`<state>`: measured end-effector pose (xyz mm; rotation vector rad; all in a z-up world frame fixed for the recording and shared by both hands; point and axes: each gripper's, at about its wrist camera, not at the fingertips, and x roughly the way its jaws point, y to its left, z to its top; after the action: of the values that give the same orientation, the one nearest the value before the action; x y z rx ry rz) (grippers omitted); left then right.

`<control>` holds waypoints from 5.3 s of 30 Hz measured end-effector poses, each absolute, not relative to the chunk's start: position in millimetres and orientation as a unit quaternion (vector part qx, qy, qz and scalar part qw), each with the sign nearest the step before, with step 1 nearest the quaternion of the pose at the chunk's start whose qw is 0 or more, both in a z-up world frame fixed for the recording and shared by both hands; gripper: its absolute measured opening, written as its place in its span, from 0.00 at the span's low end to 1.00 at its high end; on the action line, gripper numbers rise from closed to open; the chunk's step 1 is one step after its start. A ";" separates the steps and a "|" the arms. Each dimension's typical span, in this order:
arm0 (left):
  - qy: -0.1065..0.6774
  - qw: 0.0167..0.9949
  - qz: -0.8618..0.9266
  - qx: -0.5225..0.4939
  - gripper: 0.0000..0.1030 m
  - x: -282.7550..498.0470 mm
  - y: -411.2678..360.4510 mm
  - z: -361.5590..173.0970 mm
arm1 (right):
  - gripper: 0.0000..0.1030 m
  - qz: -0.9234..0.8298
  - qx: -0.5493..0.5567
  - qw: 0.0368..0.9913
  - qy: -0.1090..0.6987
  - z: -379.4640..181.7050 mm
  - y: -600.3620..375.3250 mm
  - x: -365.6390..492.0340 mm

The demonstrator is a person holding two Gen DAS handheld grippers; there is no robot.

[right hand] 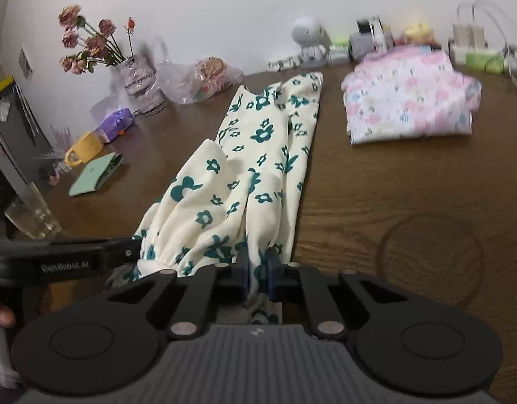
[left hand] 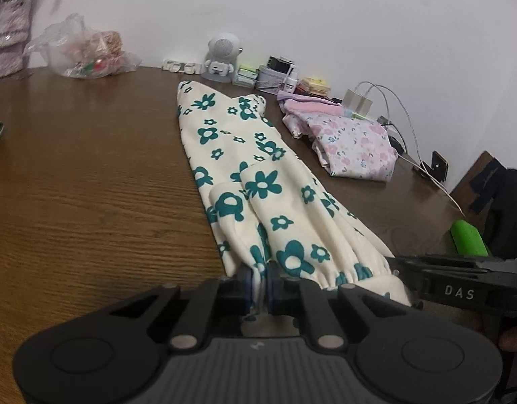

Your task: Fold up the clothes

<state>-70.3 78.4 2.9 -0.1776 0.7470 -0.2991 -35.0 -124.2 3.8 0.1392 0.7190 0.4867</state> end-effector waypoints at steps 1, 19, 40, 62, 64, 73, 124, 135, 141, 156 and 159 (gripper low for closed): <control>0.363 0.917 -0.147 -0.080 0.07 -73.5 78.1 3.1 | 0.09 0.235 0.067 0.905 0.347 3.6 -124.3 -36.9; 0.379 0.897 -0.213 -0.075 0.08 -133.0 72.0 3.4 | 0.09 0.247 0.110 0.894 0.356 3.6 -156.1 -139.1; 0.383 0.893 -0.226 -0.074 0.10 -104.6 71.1 1.2 | 0.08 0.265 0.040 0.923 0.275 38.6 -140.2 -126.2; 0.273 0.904 -0.329 -0.020 0.64 -166.0 115.8 42.4 | 0.50 0.376 -0.091 0.896 0.218 45.9 -150.9 -161.6; 0.269 0.893 -0.361 0.006 0.67 -176.0 109.1 37.7 | 0.56 0.389 -0.105 0.890 0.214 44.9 -151.8 -165.6; 0.293 0.879 -0.357 0.118 0.71 -178.7 79.5 8.3 | 0.49 0.425 -0.149 0.861 0.237 19.3 -141.6 -166.8; 0.288 0.780 -0.547 -0.092 0.16 -143.5 120.1 22.5 | 0.88 0.530 -0.009 0.816 0.229 28.8 -195.0 -166.9; 0.312 0.784 -0.529 -0.095 0.48 -132.7 131.4 8.7 | 0.24 0.575 0.079 0.745 0.327 9.9 -177.6 -125.3; 0.329 0.777 -0.514 -0.155 0.28 -107.3 140.7 3.5 | 0.28 0.555 0.204 0.690 0.417 3.0 -182.9 -78.5; 0.359 0.808 -0.421 -0.202 0.35 -85.1 150.6 -12.5 | 0.42 0.389 0.262 0.801 0.371 -4.3 -207.4 -48.4; 0.359 0.820 -0.398 -0.201 0.35 -86.5 150.1 -10.5 | 0.25 0.384 0.256 0.808 0.366 -5.0 -197.8 -46.3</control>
<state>-86.5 150.1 -10.5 -0.4278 0.7641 -0.8464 -46.3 -197.8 -5.0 0.5484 0.7836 0.8202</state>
